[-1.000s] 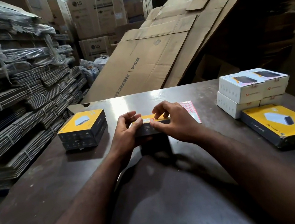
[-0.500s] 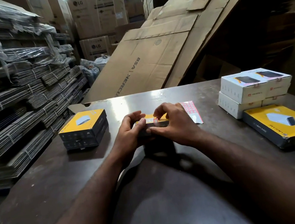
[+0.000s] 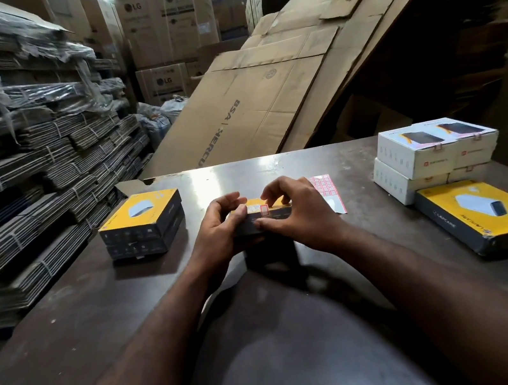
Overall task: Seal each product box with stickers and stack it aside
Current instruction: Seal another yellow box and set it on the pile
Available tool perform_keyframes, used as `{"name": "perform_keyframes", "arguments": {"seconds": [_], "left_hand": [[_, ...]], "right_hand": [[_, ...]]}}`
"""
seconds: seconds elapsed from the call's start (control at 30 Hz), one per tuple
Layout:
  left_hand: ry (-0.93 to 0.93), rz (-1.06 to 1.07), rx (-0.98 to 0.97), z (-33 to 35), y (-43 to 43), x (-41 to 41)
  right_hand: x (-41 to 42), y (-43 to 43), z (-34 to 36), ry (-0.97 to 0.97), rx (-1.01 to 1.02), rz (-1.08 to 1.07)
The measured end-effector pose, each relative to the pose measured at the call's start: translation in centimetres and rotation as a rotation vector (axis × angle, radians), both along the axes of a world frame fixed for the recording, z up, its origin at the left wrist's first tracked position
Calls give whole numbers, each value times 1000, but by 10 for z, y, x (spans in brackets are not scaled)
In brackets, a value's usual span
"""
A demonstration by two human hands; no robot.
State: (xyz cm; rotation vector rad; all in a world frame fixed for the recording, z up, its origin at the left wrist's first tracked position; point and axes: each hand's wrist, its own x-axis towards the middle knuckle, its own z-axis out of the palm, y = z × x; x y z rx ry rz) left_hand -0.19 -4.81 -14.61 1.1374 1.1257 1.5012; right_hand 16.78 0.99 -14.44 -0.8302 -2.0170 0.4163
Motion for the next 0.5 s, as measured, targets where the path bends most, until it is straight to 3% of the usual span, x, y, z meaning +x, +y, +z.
{"name": "perform_keyframes", "arguments": {"seconds": [0.2,0.5], "left_hand": [[38,55,76,3,0,1],[203,76,217,4,-3,2]], "right_hand": [[0,1,5,122,-304,-99],[-7,-10,17,372,-935,183]]}}
